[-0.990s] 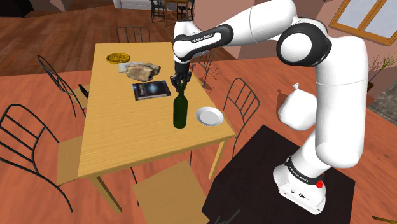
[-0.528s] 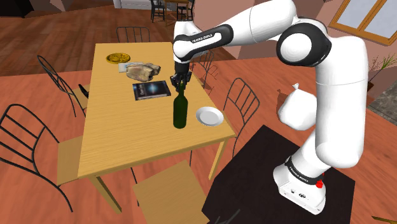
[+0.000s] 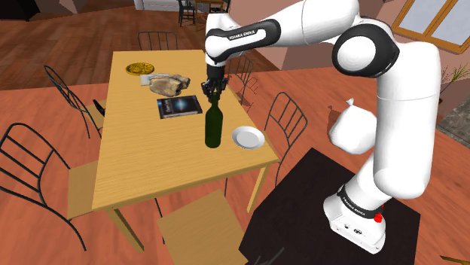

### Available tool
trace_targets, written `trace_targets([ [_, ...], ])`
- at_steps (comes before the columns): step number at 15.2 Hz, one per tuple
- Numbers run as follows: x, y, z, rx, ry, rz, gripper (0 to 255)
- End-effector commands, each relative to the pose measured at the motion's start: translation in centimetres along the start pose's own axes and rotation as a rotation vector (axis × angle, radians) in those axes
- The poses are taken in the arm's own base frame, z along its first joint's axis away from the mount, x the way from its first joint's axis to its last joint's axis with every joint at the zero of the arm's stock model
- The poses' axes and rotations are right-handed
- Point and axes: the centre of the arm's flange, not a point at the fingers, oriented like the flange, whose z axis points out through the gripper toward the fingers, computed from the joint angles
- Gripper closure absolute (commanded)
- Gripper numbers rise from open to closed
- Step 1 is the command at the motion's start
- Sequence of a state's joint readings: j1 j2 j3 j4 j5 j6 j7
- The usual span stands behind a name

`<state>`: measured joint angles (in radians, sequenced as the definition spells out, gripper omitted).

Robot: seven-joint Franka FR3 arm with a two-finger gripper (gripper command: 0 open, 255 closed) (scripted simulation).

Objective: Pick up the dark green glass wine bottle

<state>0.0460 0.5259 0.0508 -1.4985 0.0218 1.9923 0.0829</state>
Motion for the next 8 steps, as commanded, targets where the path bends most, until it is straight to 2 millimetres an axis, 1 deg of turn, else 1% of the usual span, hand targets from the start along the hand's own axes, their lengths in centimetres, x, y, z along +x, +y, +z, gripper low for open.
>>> trace_targets([
  [1,0.0,0.0,-1.1,0.0,0.0,0.0,255],
  [7,-0.1,-0.1,-4.2,0.0,0.0,0.0,255],
  [8,-0.1,-0.1,-4.3,0.0,0.0,0.0,255],
])
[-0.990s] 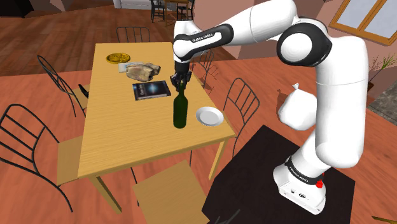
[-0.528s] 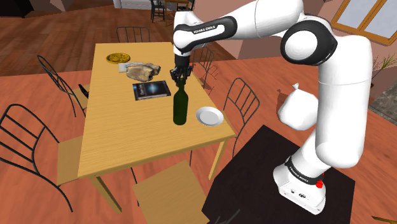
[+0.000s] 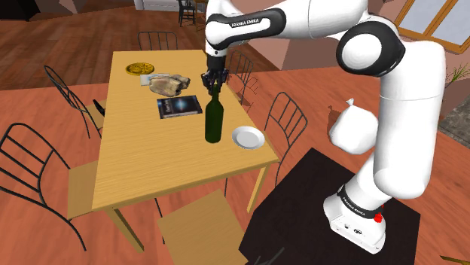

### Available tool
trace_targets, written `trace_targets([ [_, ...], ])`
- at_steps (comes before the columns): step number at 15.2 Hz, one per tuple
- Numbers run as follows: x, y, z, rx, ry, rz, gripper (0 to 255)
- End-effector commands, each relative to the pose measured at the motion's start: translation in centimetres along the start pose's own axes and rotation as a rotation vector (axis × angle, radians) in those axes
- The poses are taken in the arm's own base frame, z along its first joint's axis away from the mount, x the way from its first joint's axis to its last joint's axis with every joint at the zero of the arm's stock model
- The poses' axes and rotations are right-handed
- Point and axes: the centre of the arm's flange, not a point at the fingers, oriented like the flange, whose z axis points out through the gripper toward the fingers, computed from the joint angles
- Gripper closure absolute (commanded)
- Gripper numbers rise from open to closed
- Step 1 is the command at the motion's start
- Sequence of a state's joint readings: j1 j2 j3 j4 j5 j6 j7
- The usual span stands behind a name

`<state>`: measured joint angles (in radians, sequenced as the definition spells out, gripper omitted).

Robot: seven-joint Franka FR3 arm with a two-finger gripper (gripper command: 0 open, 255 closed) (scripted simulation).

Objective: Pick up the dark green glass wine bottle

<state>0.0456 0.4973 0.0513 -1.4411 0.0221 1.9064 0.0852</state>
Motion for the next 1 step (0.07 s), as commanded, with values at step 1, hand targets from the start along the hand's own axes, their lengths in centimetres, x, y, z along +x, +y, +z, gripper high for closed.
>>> trace_targets([
  [1,0.01,0.03,-0.38,0.0,0.0,0.0,255],
])
